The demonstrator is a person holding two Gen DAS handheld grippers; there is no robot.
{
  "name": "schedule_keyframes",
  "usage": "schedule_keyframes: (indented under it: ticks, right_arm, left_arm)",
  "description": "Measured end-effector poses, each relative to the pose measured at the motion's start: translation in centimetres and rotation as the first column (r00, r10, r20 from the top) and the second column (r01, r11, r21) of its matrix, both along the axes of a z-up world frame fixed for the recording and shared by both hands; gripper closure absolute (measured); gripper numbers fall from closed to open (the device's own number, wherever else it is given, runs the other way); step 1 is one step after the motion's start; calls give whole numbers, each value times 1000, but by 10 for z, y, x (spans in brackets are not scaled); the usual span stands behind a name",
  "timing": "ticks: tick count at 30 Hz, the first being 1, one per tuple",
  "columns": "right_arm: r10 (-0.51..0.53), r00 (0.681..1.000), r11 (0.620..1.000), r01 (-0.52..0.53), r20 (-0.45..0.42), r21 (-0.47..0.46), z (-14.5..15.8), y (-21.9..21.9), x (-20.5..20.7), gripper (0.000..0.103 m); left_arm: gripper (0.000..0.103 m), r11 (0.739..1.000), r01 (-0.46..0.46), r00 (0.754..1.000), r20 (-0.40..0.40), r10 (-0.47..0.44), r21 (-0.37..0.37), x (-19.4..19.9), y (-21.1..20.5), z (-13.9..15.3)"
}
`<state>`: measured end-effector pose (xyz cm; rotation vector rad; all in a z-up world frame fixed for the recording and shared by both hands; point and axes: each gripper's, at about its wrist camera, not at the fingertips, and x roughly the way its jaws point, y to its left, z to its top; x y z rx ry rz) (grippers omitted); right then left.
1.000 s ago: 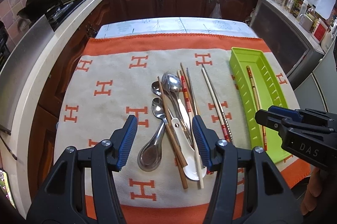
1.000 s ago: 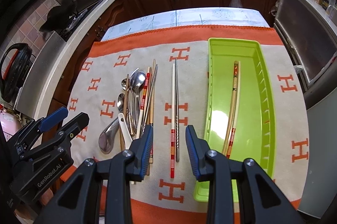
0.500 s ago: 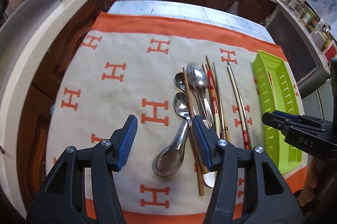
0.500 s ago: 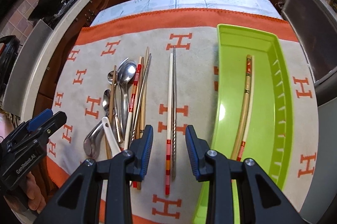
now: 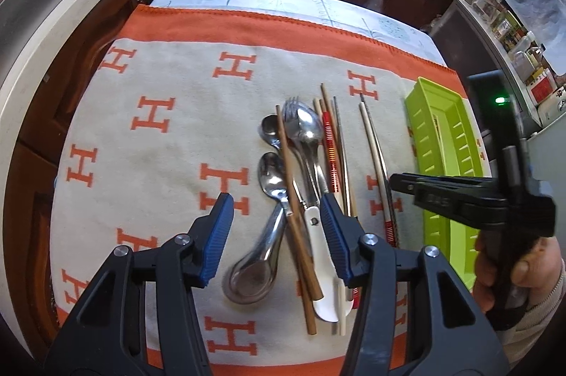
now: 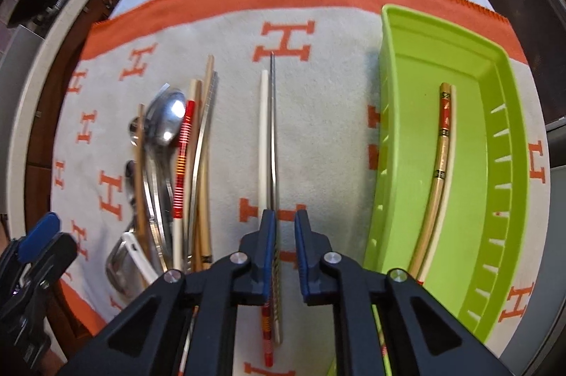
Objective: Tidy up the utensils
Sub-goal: 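Grasp a metal chopstick with the right tool while the left tool grasps a wooden chopstick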
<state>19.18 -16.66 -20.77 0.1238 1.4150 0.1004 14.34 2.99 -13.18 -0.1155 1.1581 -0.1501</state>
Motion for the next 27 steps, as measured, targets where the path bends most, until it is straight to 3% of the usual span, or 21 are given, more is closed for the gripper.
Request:
schedule_keyframes:
  ticks: [6, 13, 16, 20, 23, 27]
  right_arm:
    - [42, 998, 999, -42, -39, 4, -8, 6, 4, 93]
    - [105, 994, 990, -104, 4, -96, -8, 26, 3, 92]
    - [130, 990, 985, -123, 49, -123, -6, 31, -3, 97]
    - [66, 996, 998, -66, 54, -9, -2, 13, -7, 98]
    - [13, 998, 997, -19, 68, 80, 6, -5, -12, 98]
    - [-56, 995, 979, 38, 87, 200, 22, -29, -26, 98]
  left_arm:
    - [55, 1000, 12, 1000, -8, -12, -13, 3, -6, 1]
    - [55, 1000, 17, 1000, -22, -17, -25, 8, -12, -1]
    - [55, 999, 18, 999, -26, -19, -28, 11, -15, 0]
    - [57, 999, 26, 999, -39, -27, -30, 16, -23, 1]
    - [68, 998, 34, 998, -60, -37, -48, 21, -30, 1]
    - [74, 995, 52, 994, -94, -60, -80, 30, -45, -2]
